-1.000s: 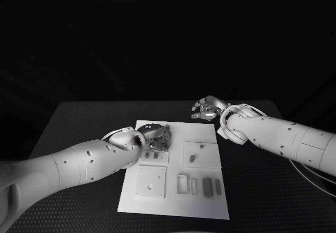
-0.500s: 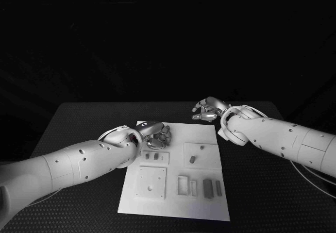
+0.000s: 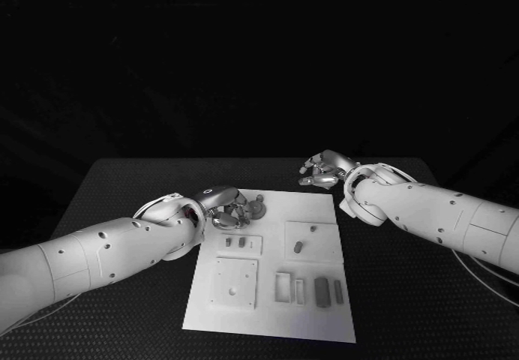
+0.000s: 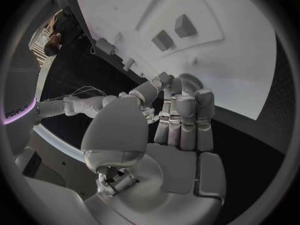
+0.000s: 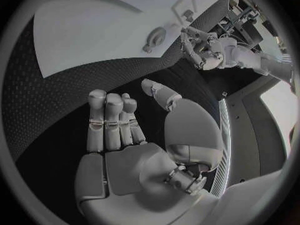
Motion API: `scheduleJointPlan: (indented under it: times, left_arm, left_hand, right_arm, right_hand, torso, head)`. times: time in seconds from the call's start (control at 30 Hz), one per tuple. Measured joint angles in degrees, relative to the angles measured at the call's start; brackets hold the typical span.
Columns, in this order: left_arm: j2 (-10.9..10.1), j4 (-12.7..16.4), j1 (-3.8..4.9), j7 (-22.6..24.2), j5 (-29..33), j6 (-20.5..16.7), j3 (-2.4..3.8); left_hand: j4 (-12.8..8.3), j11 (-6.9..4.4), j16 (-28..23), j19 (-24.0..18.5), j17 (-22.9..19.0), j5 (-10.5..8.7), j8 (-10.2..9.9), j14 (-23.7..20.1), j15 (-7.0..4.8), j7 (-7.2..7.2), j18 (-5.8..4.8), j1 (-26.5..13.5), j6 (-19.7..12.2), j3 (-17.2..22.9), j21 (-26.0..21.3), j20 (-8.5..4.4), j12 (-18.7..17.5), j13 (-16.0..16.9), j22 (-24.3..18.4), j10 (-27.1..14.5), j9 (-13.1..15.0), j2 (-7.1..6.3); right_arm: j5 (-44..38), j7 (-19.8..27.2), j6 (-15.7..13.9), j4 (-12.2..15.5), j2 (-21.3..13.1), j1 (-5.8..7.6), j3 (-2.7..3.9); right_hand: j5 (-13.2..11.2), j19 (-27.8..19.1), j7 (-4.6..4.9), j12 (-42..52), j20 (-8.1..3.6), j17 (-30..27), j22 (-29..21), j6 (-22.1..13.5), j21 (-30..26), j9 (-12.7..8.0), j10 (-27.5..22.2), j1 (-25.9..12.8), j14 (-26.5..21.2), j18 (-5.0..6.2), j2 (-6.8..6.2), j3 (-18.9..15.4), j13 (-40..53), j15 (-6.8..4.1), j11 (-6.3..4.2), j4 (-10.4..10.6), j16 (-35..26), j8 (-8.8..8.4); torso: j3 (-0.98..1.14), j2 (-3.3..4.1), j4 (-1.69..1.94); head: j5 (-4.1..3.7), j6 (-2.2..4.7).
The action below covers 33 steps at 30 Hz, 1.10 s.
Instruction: Assemble the parts on the task board
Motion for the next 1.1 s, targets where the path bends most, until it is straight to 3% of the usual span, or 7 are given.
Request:
scheduleJointPlan:
  times: [0.33,1.1]
  left_arm:
    - [-1.6,-0.3,0.01,-0.3,0.0,1.9,0.00]
    - [-1.1,-1.4,0.01,-1.0,-0.6,4.4,-0.01]
  left_hand:
    - [0.0,0.17,0.0,0.0,-0.1,-0.05,0.0,0.0,0.01,-0.05,0.01,0.0,-0.1,0.1,0.0,0.01,0.1,0.0,0.0,0.2,0.0,-0.02]
    - [0.1,0.20,0.0,0.0,-0.2,0.67,0.2,0.1,0.11,-0.05,0.25,0.0,0.0,0.4,0.0,0.04,0.3,0.1,0.0,0.3,0.1,-0.11]
  right_arm:
    - [0.0,0.0,0.0,0.0,-0.1,0.00,0.00]
    - [0.0,0.0,0.0,0.1,-0.1,0.00,0.00]
  right_hand:
    - [0.0,0.0,0.00,0.2,0.00,0.0,0.0,0.0,0.0,0.0,0.0,0.0,0.0,0.00,0.00,0.0,0.0,0.00,0.00,0.0,0.0,0.00]
    - [0.0,0.0,0.06,0.2,0.01,0.0,0.0,-0.1,0.0,0.0,0.0,0.0,0.0,0.00,0.00,0.0,-0.1,0.00,0.00,0.0,0.0,0.00]
  torso:
    - [-0.04,0.05,-0.05]
    - [-0.01,0.09,-0.12]
  head:
    - [-0.08,-0.20]
    - [0.32,-0.32]
